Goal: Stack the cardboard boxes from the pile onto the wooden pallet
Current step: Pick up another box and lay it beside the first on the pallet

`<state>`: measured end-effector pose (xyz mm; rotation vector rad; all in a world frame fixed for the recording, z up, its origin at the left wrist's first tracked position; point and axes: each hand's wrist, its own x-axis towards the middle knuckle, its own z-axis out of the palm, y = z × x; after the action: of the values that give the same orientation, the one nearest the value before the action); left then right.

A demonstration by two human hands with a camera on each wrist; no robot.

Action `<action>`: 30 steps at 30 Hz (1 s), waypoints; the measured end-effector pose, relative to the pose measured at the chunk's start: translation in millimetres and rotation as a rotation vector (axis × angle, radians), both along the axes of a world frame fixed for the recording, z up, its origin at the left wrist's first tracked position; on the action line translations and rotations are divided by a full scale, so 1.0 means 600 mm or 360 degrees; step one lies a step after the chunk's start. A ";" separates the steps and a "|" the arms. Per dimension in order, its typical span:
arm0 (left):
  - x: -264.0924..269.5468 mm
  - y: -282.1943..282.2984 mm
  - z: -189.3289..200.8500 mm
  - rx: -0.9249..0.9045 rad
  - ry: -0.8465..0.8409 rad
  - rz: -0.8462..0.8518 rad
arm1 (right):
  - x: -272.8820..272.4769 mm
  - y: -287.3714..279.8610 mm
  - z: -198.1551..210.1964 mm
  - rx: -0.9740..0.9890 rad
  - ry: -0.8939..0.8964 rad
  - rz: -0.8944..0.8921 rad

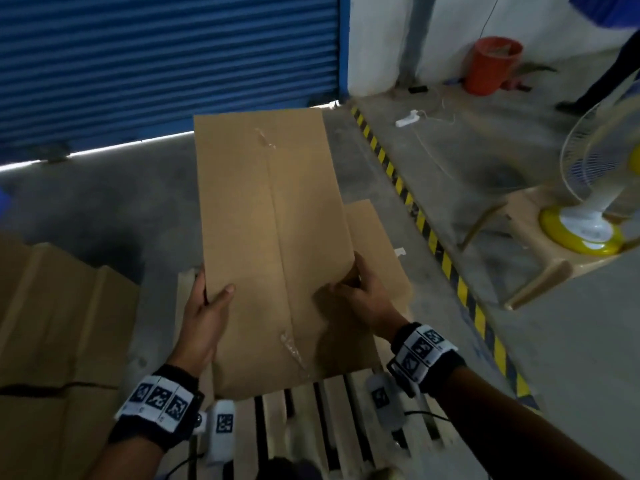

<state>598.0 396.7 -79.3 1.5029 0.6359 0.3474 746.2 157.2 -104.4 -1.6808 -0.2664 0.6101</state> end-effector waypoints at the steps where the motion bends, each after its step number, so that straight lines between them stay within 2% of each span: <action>1: 0.021 0.017 -0.023 0.0010 0.0033 -0.0015 | 0.024 0.017 -0.022 -0.0011 -0.0009 0.0017; 10: 0.232 0.188 -0.317 -0.0013 0.0305 -0.0086 | 0.218 0.184 -0.313 -0.0516 0.0085 0.0064; 16: 0.334 0.289 -0.550 -0.0224 0.0515 -0.0106 | 0.330 0.268 -0.521 -0.0651 0.0162 0.0081; 20: 0.370 0.307 -0.667 -0.0379 0.0548 -0.0072 | 0.369 0.282 -0.622 -0.0918 0.0104 0.0184; 24: 0.394 0.304 -0.780 -0.0405 0.0563 -0.0081 | 0.386 0.285 -0.716 -0.1178 -0.0017 0.0269; 28: 0.394 0.299 -0.866 -0.0387 0.0599 -0.0068 | 0.398 0.275 -0.765 -0.1592 -0.0204 0.0345; 30: 0.394 0.294 -0.898 -0.0324 0.0633 -0.0045 | 0.399 0.270 -0.778 -0.1682 -0.0281 0.0357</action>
<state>834.6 573.2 -618.4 1.3918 0.9332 -0.0432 985.7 318.9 -571.3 -2.7549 -0.2784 0.8439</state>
